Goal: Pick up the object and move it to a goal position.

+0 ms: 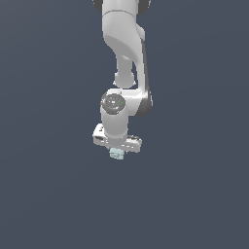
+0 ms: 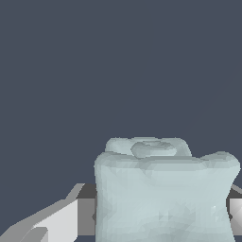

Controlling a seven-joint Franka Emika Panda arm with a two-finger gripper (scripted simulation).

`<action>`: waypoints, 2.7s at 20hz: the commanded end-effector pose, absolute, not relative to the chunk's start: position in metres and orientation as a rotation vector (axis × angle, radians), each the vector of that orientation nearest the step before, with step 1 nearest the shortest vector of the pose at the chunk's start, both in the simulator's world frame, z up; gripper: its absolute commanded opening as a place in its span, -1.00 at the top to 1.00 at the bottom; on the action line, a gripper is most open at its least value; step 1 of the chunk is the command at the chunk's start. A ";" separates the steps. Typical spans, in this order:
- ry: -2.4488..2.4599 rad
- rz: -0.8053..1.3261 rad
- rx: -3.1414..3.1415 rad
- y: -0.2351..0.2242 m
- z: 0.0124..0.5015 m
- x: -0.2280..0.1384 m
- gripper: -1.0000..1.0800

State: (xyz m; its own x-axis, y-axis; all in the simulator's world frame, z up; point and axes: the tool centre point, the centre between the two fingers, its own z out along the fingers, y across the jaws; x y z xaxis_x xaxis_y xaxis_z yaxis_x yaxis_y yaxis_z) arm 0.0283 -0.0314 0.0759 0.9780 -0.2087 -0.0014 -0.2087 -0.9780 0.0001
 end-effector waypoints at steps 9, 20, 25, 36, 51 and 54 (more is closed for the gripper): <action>0.330 0.000 -3.124 -0.053 0.179 0.029 1.00; 0.330 0.000 -3.123 -0.080 0.307 0.030 1.00; 0.330 0.000 -3.123 -0.091 0.360 0.032 1.00; 0.330 0.000 -3.124 -0.111 0.449 0.037 1.00; 0.330 0.000 -3.124 -0.120 0.493 0.042 1.00; 0.330 0.000 -3.124 -0.120 0.494 0.042 1.00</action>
State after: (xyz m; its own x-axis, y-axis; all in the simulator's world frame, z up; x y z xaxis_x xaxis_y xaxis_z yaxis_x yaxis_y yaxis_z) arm 0.0418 -0.1203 0.4932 0.9779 -0.2090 0.0002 -0.2090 -0.9779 0.0002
